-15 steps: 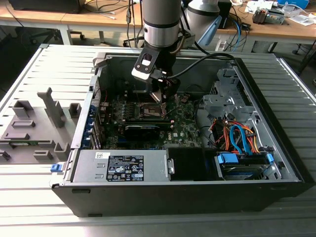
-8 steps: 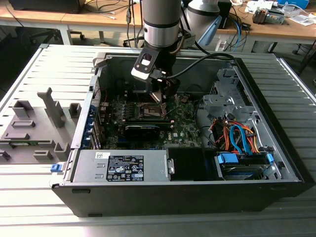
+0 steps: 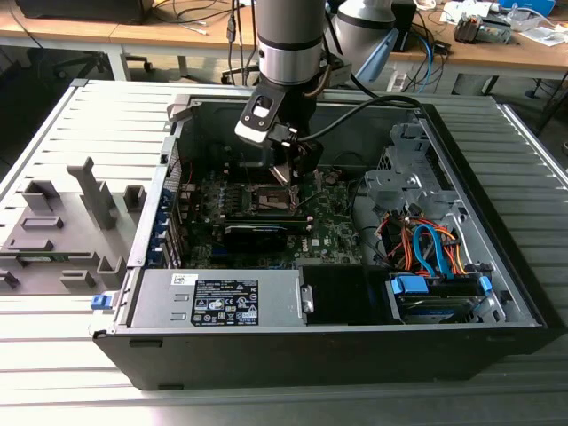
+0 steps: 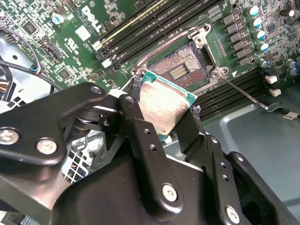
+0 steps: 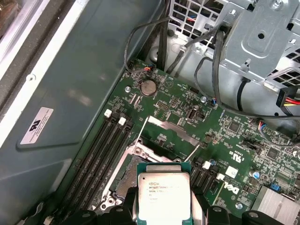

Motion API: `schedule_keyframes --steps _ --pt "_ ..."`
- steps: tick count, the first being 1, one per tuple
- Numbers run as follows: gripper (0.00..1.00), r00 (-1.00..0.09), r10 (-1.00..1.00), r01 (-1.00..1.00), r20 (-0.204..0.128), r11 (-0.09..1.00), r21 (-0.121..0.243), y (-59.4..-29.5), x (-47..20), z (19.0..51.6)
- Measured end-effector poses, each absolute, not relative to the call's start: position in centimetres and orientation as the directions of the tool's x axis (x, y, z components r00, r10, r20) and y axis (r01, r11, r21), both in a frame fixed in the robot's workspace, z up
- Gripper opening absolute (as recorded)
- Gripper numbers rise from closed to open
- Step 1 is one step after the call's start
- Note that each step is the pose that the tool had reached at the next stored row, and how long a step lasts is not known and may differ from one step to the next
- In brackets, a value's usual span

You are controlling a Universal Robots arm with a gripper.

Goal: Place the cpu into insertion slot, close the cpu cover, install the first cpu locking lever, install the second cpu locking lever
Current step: 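Place the cpu into insertion slot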

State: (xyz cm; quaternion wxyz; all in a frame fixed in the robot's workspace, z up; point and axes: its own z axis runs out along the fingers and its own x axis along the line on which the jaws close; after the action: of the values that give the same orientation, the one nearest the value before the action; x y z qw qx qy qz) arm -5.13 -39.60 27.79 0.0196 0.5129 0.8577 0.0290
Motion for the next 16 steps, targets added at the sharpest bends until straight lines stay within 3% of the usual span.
schedule_keyframes --steps 16 --pt "0.54 -0.439 0.899 0.896 -0.008 0.438 0.068 -39.6 -5.13 27.79"
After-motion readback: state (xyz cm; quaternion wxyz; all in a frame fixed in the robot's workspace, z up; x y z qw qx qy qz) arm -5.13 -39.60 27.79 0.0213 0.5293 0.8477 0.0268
